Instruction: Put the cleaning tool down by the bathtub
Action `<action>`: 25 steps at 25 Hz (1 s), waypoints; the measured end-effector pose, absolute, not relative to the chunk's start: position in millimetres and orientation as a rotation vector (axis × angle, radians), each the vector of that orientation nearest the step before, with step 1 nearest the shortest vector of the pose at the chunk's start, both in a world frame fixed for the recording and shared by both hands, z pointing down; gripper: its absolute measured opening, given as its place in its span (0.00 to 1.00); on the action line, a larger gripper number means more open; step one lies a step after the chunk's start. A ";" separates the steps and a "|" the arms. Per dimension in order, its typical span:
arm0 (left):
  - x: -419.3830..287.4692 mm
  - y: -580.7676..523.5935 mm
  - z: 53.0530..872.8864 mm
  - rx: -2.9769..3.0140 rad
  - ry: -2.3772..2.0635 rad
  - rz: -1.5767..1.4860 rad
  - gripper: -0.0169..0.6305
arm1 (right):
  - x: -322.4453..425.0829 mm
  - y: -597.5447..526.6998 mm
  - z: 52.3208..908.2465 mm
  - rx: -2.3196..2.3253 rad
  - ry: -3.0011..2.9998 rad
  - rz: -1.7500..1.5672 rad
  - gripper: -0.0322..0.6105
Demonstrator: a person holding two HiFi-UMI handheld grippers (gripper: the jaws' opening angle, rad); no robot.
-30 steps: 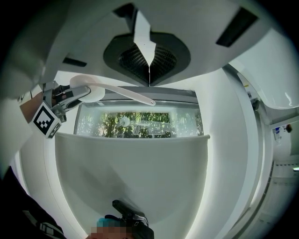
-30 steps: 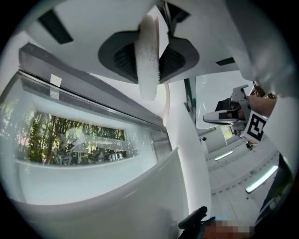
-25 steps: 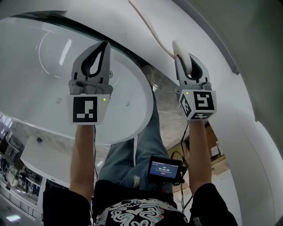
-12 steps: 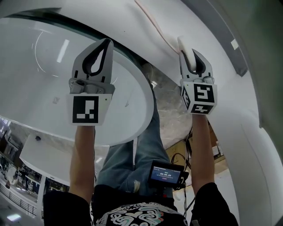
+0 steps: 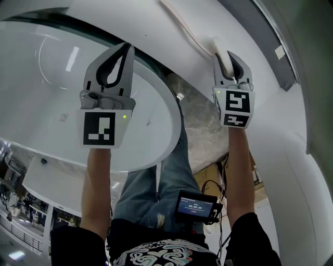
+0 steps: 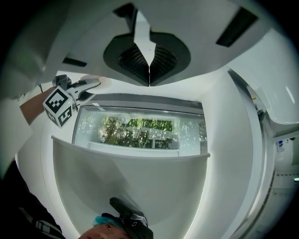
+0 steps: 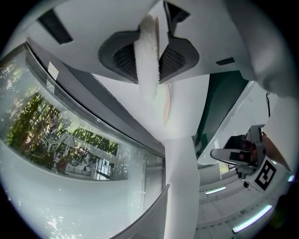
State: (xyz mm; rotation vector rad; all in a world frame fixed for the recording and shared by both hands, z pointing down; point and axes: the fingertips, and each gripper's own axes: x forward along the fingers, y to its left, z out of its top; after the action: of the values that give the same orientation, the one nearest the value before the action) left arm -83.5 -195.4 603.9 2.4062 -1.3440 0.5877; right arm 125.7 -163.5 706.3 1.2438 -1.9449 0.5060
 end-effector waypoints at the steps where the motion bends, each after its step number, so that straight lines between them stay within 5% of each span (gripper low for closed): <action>1: -83.0 -196.0 604.4 2.406 -1.341 0.583 0.05 | 124.3 -164.8 706.6 1.241 -1.945 0.501 0.25; 13: -81.5 -204.0 603.0 2.412 -1.335 0.575 0.05 | 119.9 -168.1 711.9 1.116 -1.795 0.175 0.26; 25: -83.0 -204.7 609.8 2.391 -1.344 0.598 0.05 | 101.6 -146.3 716.4 1.017 -1.931 0.408 0.35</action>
State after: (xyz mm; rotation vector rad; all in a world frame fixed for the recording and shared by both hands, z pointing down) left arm -83.0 -204.7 609.8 2.3912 -1.3443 0.5980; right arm 101.6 -146.3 716.4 1.0166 -1.9310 0.4082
